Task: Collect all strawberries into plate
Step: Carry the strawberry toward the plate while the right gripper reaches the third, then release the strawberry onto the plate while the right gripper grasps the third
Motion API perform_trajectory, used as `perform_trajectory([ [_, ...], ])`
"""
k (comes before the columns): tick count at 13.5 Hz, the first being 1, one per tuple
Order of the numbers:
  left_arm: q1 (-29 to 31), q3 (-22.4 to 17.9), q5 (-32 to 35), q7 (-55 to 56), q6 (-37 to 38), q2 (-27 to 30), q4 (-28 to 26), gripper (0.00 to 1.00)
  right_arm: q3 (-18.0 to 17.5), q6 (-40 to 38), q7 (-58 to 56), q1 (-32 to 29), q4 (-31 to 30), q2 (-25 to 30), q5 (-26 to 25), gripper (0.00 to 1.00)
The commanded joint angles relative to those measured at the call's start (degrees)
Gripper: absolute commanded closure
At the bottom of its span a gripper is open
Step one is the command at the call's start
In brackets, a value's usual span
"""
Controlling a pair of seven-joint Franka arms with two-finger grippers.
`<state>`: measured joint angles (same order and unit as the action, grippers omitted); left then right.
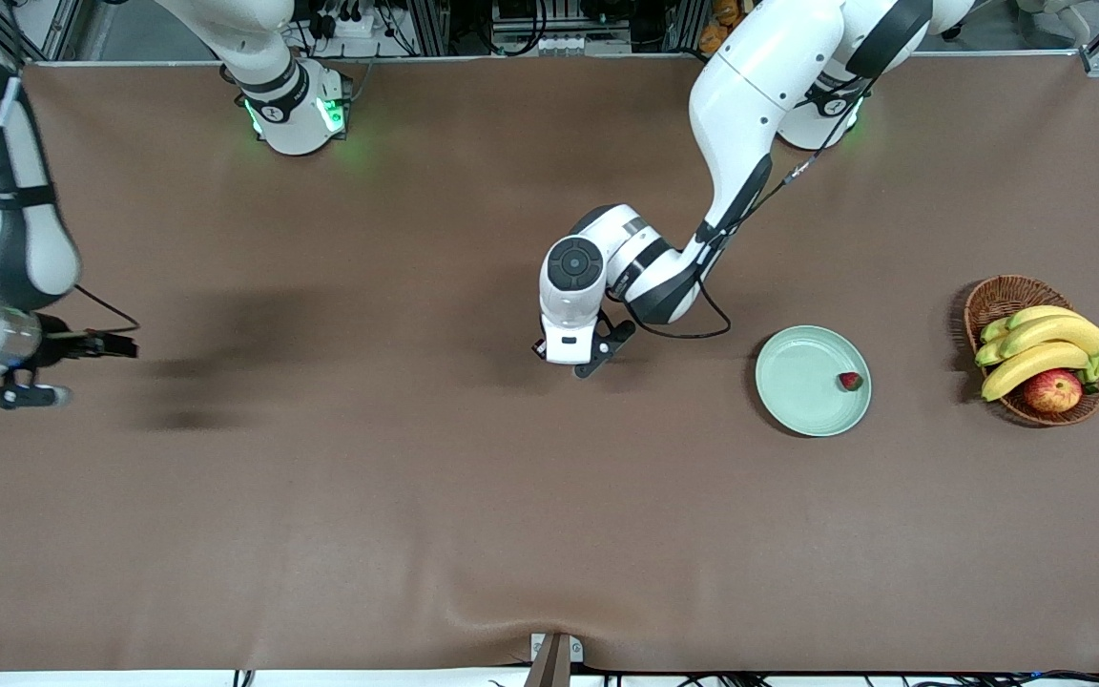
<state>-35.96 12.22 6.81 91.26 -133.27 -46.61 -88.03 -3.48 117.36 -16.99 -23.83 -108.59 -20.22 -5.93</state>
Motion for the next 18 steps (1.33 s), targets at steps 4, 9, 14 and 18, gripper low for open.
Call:
perform_trajectory([
  [4,6.2,-0.4,2.9,-7.3,8.9,7.2,-0.6,1.00,-1.2,3.8,-4.5,-9.6,-1.4,-2.6,-3.1,0.00],
  [9,17.6,-0.4,2.9,-25.7,14.7,17.7,-10.0,1.00,-1.2,13.6,-7.5,-12.0,-1.4,-8.6,-3.9,0.00],
  [14,29.5,-0.2,7.1,-38.7,9.1,19.5,-19.3,1.00,-1.2,16.1,-11.2,-13.4,-1.4,-11.7,-4.1,0.00],
  [18,35.6,-0.1,8.0,-44.9,-2.1,17.6,-25.1,0.81,-1.2,16.1,-11.8,-14.1,-1.5,-12.7,-4.4,0.00],
])
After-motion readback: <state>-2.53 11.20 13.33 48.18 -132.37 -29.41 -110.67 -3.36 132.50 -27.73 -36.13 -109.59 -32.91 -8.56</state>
